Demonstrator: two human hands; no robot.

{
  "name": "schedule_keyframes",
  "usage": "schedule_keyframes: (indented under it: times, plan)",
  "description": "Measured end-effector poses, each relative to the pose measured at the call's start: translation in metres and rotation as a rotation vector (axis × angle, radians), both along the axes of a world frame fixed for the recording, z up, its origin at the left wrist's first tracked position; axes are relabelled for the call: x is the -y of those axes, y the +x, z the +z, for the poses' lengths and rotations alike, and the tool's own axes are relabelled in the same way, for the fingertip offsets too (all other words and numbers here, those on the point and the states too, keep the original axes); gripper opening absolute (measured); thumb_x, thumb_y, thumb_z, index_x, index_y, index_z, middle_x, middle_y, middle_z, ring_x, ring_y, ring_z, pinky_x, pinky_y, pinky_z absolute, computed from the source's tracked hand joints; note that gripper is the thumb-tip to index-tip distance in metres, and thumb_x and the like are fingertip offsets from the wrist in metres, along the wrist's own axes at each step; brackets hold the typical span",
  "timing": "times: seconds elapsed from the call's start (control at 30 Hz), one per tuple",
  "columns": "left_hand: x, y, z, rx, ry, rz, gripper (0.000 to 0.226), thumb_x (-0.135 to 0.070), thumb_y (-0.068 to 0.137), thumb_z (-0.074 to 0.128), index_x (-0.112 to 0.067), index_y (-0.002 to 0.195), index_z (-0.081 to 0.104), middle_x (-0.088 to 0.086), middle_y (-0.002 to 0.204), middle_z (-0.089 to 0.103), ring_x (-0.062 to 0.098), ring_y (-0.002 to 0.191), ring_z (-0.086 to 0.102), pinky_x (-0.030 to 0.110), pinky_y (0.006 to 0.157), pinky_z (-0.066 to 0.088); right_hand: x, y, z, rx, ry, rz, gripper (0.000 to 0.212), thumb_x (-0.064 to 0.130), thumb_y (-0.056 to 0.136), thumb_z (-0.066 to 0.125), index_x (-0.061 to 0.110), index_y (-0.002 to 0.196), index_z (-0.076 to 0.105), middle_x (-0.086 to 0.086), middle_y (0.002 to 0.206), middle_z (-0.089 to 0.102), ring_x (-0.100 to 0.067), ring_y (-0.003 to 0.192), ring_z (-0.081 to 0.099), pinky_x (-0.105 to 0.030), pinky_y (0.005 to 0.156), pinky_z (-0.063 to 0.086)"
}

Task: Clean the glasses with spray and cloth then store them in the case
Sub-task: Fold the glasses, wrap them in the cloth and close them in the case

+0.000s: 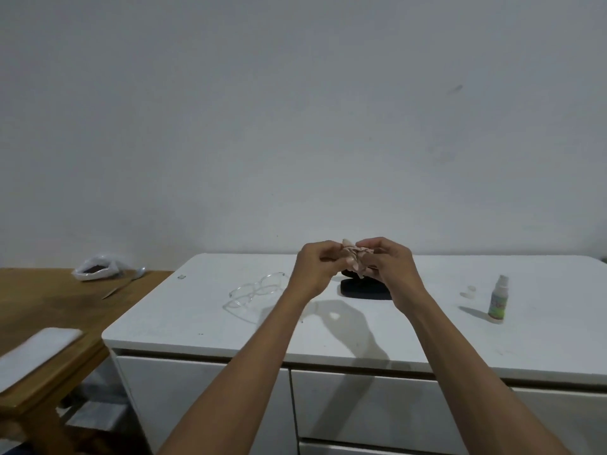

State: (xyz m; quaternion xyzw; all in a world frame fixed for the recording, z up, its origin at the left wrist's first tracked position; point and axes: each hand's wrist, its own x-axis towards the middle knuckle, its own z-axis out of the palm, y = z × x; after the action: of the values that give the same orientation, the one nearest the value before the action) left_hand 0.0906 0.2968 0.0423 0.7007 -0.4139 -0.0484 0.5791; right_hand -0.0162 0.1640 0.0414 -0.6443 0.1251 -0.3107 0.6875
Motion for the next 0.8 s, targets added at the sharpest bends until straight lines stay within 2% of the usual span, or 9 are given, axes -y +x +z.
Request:
schedule_keyframes:
  times: [0.07, 0.17, 0.27, 0.37, 0.47, 0.6, 0.8]
  plan:
    - [0.008, -0.008, 0.004, -0.032, 0.003, 0.014, 0.008, -0.011, 0.08, 0.082, -0.013, 0.086, 0.078, -0.001, 0.075, 0.074, 0.007, 0.067, 0.066, 0.027, 0.072, 0.054, 0.006, -0.009, 0.002, -0.035, -0.04, -0.053, 0.017, -0.005, 0.086, 0.063, 0.006, 0.096, 0.072, -0.016, 0.09, 0.077, -0.022, 0.075, 0.073, -0.029, 0.073, 0.06]
    - [0.014, -0.016, 0.01, -0.129, -0.013, -0.001, 0.01, -0.007, 0.08, 0.081, -0.005, 0.088, 0.077, 0.005, 0.077, 0.073, 0.013, 0.069, 0.067, 0.024, 0.067, 0.053, 0.016, -0.022, 0.001, -0.13, -0.142, -0.122, 0.013, 0.007, 0.085, 0.068, 0.016, 0.091, 0.076, -0.008, 0.087, 0.079, -0.022, 0.086, 0.074, -0.033, 0.076, 0.059]
    - [0.018, -0.019, 0.018, -0.21, -0.024, -0.022, 0.011, -0.009, 0.082, 0.08, -0.002, 0.091, 0.076, 0.007, 0.079, 0.073, 0.019, 0.074, 0.069, 0.034, 0.073, 0.059, 0.026, -0.034, 0.001, -0.213, -0.273, -0.157, 0.016, 0.017, 0.082, 0.071, 0.028, 0.09, 0.08, 0.001, 0.09, 0.078, -0.018, 0.094, 0.071, -0.032, 0.079, 0.056]
    - [0.022, -0.024, 0.028, -0.272, 0.004, -0.041, 0.016, -0.013, 0.088, 0.076, 0.002, 0.092, 0.073, 0.007, 0.079, 0.071, 0.021, 0.071, 0.068, 0.035, 0.076, 0.061, 0.033, -0.043, 0.007, -0.151, -0.334, -0.209, 0.02, 0.029, 0.084, 0.076, 0.035, 0.103, 0.078, 0.007, 0.102, 0.075, -0.012, 0.097, 0.071, -0.032, 0.084, 0.057]
    - [0.026, -0.028, 0.036, -0.32, 0.024, -0.053, 0.023, -0.025, 0.09, 0.075, -0.002, 0.087, 0.071, 0.009, 0.08, 0.068, 0.021, 0.071, 0.064, 0.036, 0.078, 0.061, 0.032, -0.047, 0.017, -0.088, -0.319, -0.089, 0.019, 0.026, 0.087, 0.079, 0.025, 0.105, 0.077, 0.0, 0.09, 0.079, -0.016, 0.085, 0.073, -0.029, 0.068, 0.057]
    - [0.026, -0.03, 0.044, -0.411, 0.077, -0.129, 0.027, -0.035, 0.09, 0.074, -0.008, 0.092, 0.075, 0.009, 0.086, 0.072, 0.021, 0.077, 0.068, 0.034, 0.078, 0.062, 0.026, -0.045, 0.023, -0.072, -0.337, -0.021, 0.02, 0.02, 0.084, 0.083, 0.014, 0.102, 0.076, -0.009, 0.084, 0.079, -0.018, 0.072, 0.071, -0.029, 0.063, 0.057]
    - [0.014, -0.025, 0.046, -0.517, 0.192, -0.259, 0.008, -0.018, 0.089, 0.075, -0.012, 0.095, 0.078, 0.008, 0.099, 0.072, 0.024, 0.089, 0.066, 0.04, 0.093, 0.06, 0.03, -0.045, 0.018, -0.052, -0.265, -0.034, 0.009, 0.014, 0.085, 0.081, 0.009, 0.085, 0.073, -0.012, 0.079, 0.074, -0.021, 0.072, 0.07, -0.031, 0.065, 0.056]
